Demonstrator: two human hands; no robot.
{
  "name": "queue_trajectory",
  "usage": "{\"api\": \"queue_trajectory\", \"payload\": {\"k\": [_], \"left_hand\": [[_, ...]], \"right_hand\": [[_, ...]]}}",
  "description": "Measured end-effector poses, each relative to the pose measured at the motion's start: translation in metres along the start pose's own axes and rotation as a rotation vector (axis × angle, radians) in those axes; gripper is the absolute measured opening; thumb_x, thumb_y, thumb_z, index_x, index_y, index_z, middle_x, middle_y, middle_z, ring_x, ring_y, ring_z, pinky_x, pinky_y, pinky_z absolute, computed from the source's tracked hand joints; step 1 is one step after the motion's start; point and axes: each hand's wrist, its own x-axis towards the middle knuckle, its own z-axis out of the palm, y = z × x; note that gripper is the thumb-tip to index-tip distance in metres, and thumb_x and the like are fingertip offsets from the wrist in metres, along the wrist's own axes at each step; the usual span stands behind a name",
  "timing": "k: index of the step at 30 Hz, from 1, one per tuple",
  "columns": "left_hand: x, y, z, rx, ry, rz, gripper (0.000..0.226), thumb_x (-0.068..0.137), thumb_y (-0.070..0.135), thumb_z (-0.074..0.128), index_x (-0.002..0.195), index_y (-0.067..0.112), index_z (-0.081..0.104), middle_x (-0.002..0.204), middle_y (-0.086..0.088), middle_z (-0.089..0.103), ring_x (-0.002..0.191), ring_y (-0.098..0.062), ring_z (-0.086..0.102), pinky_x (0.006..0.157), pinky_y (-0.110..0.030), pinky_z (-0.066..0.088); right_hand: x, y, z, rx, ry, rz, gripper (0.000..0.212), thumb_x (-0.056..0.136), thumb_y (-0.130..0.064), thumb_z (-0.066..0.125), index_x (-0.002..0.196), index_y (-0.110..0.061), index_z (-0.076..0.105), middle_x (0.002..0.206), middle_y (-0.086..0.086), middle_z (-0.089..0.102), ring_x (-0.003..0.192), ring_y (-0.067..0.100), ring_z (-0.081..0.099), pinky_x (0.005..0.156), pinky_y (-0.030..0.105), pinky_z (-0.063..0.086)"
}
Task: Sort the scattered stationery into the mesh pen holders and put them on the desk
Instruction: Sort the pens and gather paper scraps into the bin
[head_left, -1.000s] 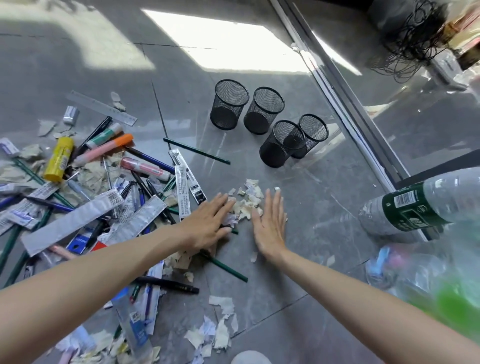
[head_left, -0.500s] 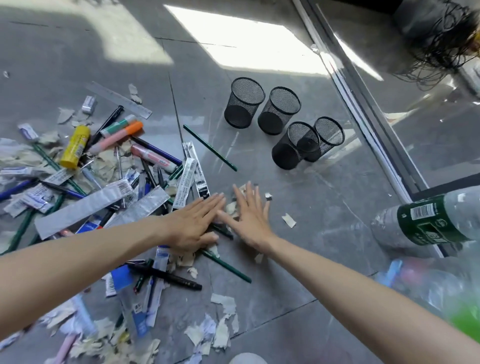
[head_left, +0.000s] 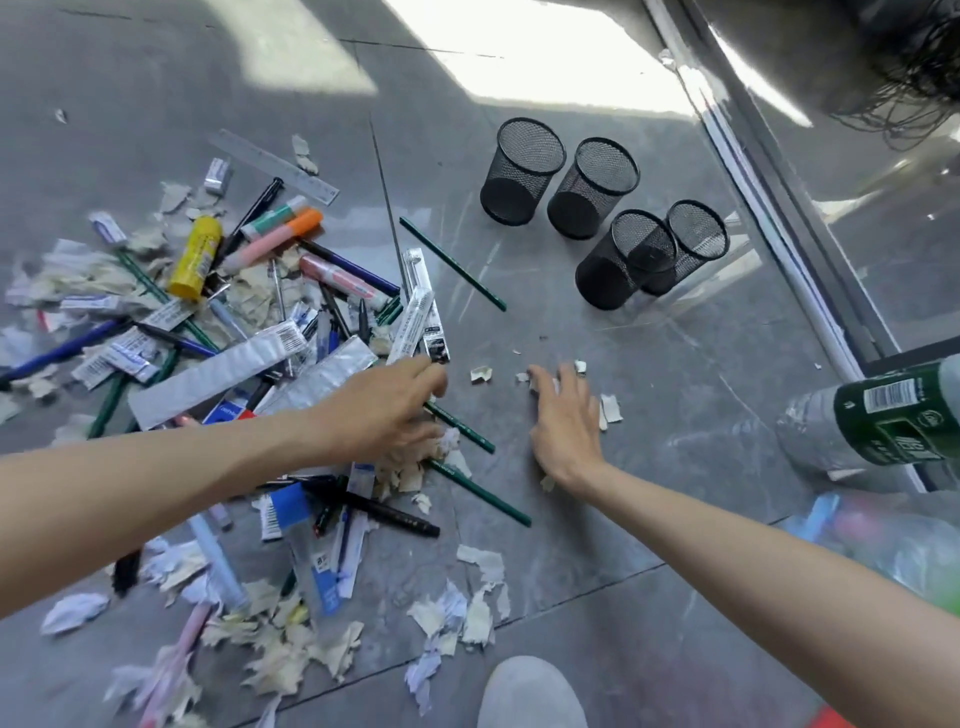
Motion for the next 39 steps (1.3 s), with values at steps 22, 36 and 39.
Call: {"api": "queue_trajectory", "payload": {"k": [22,36,39], "left_hand": [[0.014,0.028,-0.022,-0.441,-0.162,-0.427,0.026,0.083,-0.002,0.047,0.102,0.01,0.061,0.1,-0.006,0.059,0.084,-0.018,0.052,0.07,-0.029,0.043],[-0.024,0.022,-0.005,-0.05,-0.351,-0.378,0.014,0.092,0.023,0.05,0.101,0.013,0.053,0.103,-0.003,0.055,0.086,-0.018,0.051,0.068,-0.029,0.038],[-0.02,0.025,-0.009,-0.159,-0.279,-0.426,0.016,0.091,0.019,0.051,0.107,0.015,0.051,0.101,-0.001,0.053,0.086,-0.017,0.051,0.068,-0.027,0.035]], "right_hand": [[-0.039,-0.005,0.003,-0.161,0.082,-0.498,0.027,0.071,-0.023,0.035,0.08,-0.009,0.055,0.073,0.01,0.054,0.067,0.031,0.053,0.057,0.034,0.04],[-0.038,-0.042,0.0,0.005,-0.359,-0.26,0.014,0.074,-0.02,0.064,0.075,-0.007,0.059,0.081,0.012,0.067,0.081,0.029,0.062,0.061,0.033,0.044],[-0.04,-0.043,-0.013,0.046,-0.349,-0.235,0.02,0.074,-0.025,0.059,0.062,-0.012,0.05,0.063,0.005,0.056,0.067,0.026,0.055,0.052,0.029,0.037]]}}
